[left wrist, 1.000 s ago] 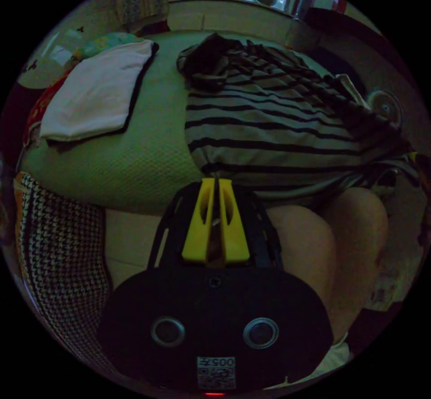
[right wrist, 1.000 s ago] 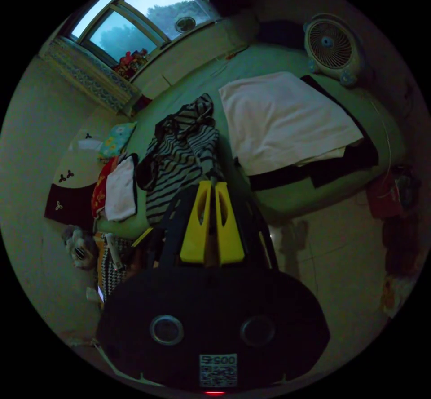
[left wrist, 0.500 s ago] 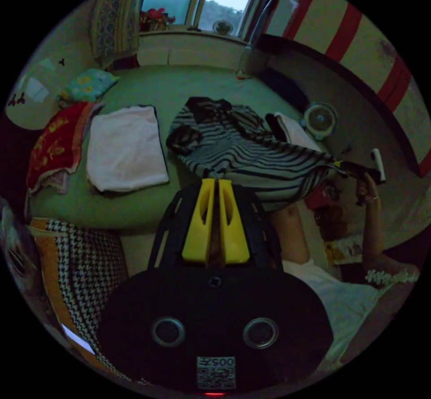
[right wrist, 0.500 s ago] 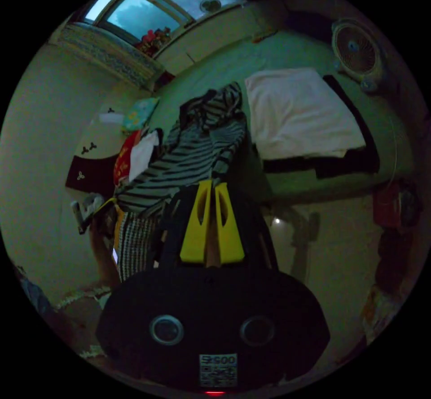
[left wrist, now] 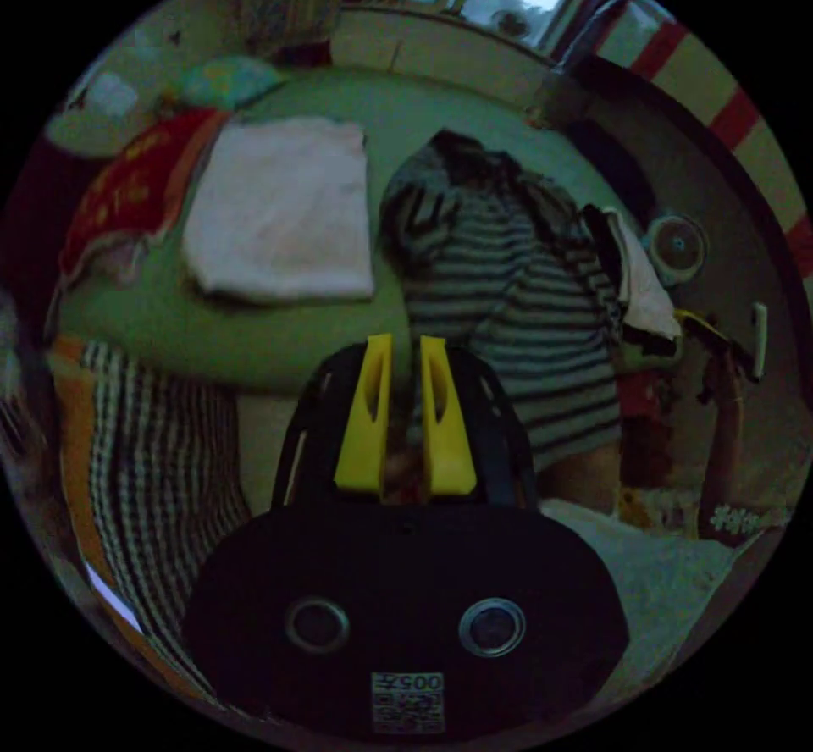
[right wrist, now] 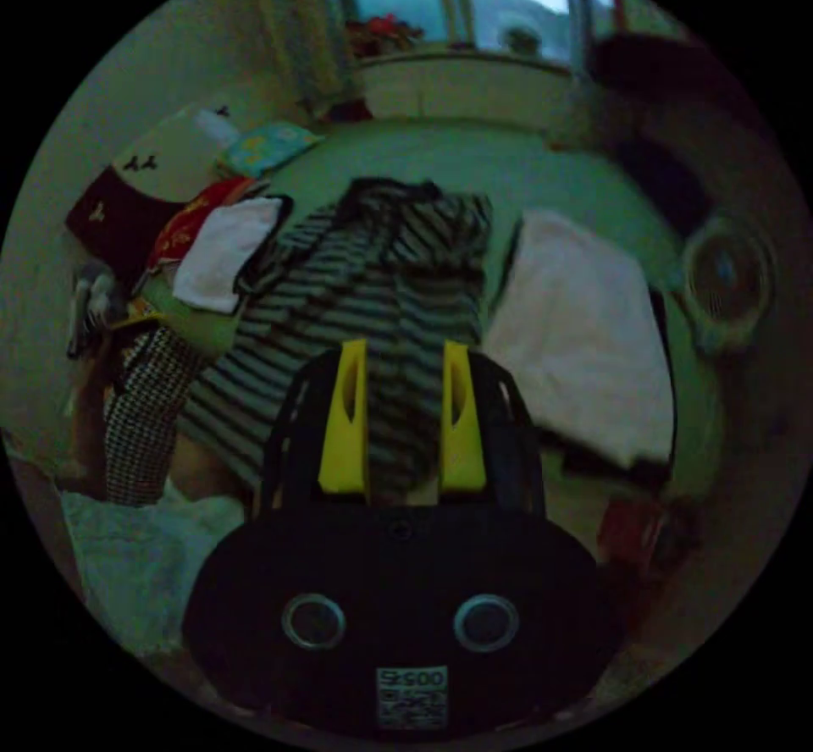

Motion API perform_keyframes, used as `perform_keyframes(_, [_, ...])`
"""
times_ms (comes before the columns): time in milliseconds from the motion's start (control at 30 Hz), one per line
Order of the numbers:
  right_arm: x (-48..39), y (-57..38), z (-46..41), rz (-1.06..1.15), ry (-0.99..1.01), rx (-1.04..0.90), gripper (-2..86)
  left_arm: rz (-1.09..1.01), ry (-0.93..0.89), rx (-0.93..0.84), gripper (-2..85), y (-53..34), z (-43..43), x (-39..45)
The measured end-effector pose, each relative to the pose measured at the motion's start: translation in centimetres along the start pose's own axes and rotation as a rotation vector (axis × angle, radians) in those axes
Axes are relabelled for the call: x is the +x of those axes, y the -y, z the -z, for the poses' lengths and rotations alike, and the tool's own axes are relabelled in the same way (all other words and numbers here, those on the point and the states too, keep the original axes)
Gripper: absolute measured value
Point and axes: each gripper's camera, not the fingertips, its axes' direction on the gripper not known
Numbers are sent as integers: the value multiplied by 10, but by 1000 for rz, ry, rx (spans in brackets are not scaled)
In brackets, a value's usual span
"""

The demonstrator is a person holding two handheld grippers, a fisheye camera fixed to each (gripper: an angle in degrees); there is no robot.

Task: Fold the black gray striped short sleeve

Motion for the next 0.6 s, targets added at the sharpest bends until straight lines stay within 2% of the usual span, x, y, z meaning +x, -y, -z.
perform_keyframes(67, [-13,46,-40,13,2,12,110,-34,-21,110,91,73,-18,22])
perform_keyframes(167, [-22,112,-118,7,-51,-87,109,-21,-69,214,106,158,-47,43])
perform_keyframes(300, [-18,169,-203,-6,-146,-215,98,-11,-101,267,110,242,-93,58])
perform_keyframes(433, [-4,196,-230,-57,-164,-229,51,-1,-14,235,112,310,-164,58])
perform_keyframes(500, [8,213,-228,-53,-126,-186,8,18,3,205,113,330,-195,52])
perform_keyframes(600, [33,237,-218,-109,-34,-147,-10,111,-28,164,112,362,-229,37])
